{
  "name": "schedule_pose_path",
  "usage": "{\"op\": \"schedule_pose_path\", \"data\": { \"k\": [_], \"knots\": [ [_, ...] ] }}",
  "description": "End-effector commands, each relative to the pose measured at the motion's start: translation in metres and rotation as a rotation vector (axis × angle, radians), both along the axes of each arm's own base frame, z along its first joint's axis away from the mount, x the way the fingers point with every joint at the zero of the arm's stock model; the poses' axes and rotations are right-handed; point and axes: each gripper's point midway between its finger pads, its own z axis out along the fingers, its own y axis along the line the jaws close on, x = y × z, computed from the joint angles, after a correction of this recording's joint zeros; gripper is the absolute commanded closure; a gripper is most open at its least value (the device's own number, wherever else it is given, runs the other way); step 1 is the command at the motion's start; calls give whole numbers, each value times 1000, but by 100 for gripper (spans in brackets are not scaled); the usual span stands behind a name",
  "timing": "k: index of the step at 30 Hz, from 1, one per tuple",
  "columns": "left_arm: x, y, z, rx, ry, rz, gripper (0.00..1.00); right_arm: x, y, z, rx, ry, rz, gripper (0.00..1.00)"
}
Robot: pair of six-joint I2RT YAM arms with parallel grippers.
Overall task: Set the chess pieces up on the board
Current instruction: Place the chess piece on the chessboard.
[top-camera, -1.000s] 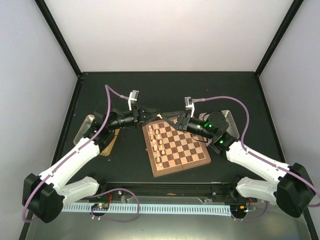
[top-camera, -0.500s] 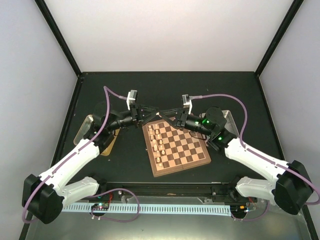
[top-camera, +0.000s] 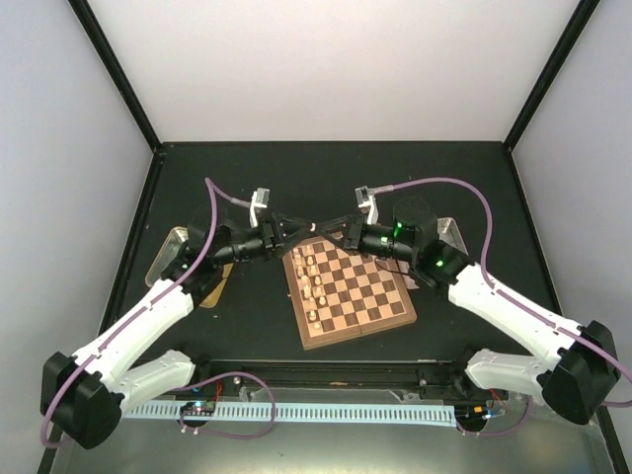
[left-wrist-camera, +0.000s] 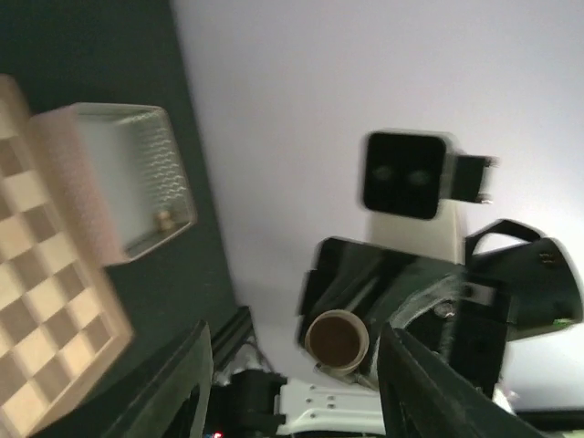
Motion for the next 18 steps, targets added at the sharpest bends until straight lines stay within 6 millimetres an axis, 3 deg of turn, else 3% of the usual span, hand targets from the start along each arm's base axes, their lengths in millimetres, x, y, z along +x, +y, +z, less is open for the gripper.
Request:
{"op": "schedule_pose_path", "data": {
  "k": [1, 6, 10, 18],
  "knots": [
    [3, 25, -54, 277, -14, 101, 42, -2, -19, -65, -360, 25, -9, 99],
    [10, 65, -99, 541, -35, 237, 31, -8, -37, -143, -727, 110, 92, 99],
    [15, 92, -105, 657, -73, 340, 29, -20, -48, -184, -931, 167, 169, 99],
    [15, 125, -92, 762, -165, 470, 21, -48, -46, -215, -1118, 189, 320, 99]
  ]
}}
